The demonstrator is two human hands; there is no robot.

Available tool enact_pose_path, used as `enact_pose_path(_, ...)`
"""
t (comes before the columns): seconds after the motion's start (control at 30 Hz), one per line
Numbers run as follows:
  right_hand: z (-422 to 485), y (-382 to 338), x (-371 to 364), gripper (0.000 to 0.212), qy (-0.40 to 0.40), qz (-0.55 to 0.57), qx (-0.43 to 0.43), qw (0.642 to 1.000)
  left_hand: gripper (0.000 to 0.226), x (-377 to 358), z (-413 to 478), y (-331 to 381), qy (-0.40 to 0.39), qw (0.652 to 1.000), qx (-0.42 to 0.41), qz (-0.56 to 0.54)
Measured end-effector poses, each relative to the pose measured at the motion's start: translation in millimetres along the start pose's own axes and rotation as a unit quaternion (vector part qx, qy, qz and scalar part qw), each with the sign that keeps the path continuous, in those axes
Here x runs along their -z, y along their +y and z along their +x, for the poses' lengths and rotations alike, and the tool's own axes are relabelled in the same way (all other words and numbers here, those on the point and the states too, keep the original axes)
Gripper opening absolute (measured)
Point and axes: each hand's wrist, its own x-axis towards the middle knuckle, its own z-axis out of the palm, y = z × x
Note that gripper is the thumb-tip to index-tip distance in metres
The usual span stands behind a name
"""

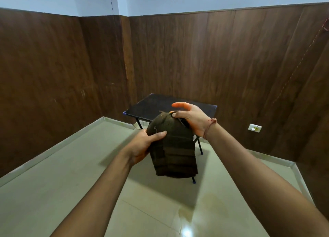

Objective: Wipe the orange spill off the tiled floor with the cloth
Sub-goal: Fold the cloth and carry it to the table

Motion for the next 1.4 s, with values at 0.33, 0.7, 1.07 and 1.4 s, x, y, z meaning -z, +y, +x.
enact_pose_path(0.33, 54, 166, 23, 0.021, 0.070, 0.148, -0.207, 0.965, 0.039, 42, 128, -83, 0.110, 0.979, 0.174, 0.002)
enact_pose_path(0.7, 257, 202, 125, 0.036, 0.109, 0.077, -0.242, 0.961, 0.021, 78, 364, -101, 0.131, 0.961, 0.214, 0.120)
enact_pose_path(1.07, 443, 160, 219, 0.027, 0.164, 0.062, -0.051, 0.983, 0.040, 100, 581, -41, 0.101, 0.994, 0.001, 0.041)
enact_pose_path(1.4, 566, 252, 288, 0.018, 0.292, 0.134, -0.256, 0.912, 0.026, 130, 768, -107, -0.022, 0.978, 0.207, 0.010)
